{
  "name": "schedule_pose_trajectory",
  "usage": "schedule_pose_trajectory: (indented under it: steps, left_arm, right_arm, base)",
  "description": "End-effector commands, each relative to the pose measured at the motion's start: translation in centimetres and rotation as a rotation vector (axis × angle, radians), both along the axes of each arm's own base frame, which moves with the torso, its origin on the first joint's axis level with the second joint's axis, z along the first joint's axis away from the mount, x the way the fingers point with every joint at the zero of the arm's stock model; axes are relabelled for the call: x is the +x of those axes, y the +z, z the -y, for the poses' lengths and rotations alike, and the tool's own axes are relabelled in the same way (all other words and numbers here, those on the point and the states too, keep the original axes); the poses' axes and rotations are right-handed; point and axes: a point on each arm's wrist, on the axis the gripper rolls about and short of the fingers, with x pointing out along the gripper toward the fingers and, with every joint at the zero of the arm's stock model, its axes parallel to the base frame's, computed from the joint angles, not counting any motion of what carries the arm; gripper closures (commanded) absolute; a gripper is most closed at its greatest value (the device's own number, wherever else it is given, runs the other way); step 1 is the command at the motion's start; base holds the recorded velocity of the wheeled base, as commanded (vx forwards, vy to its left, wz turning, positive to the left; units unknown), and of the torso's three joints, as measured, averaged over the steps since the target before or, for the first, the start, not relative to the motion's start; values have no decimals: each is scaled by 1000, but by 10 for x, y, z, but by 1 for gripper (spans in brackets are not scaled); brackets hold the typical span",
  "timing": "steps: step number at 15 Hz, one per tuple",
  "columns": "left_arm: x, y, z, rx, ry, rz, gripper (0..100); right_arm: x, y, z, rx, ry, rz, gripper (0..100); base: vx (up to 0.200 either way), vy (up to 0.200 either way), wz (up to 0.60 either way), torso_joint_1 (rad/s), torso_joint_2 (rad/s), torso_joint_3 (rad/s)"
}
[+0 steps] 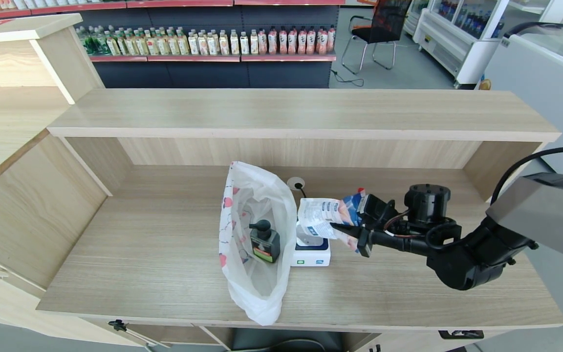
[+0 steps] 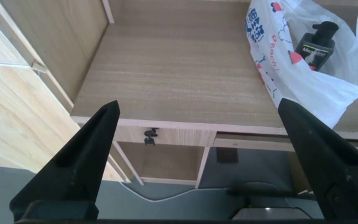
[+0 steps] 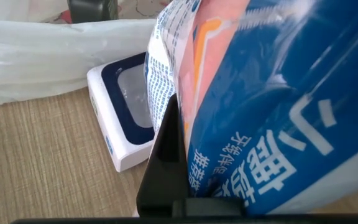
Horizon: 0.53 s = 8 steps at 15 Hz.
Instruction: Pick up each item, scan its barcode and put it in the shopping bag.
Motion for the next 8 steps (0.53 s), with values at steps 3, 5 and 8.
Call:
schedule_pose_trajectory:
  steps: [3, 5, 8]
  left_arm:
    - [0, 0, 0, 0, 0, 0, 0]
    - [0, 0, 0, 0, 0, 0, 0]
    - [0, 0, 0, 0, 0, 0, 0]
  right_arm:
    - [0, -4, -5, -2, 12, -11, 100]
    - [-2, -5, -9, 0, 22, -14, 100]
    - [-1, -6, -10, 0, 24, -15, 100]
  base:
    - [0, 0, 0, 0, 0, 0]
    - [0, 0, 0, 0, 0, 0]
    - [0, 0, 0, 0, 0, 0]
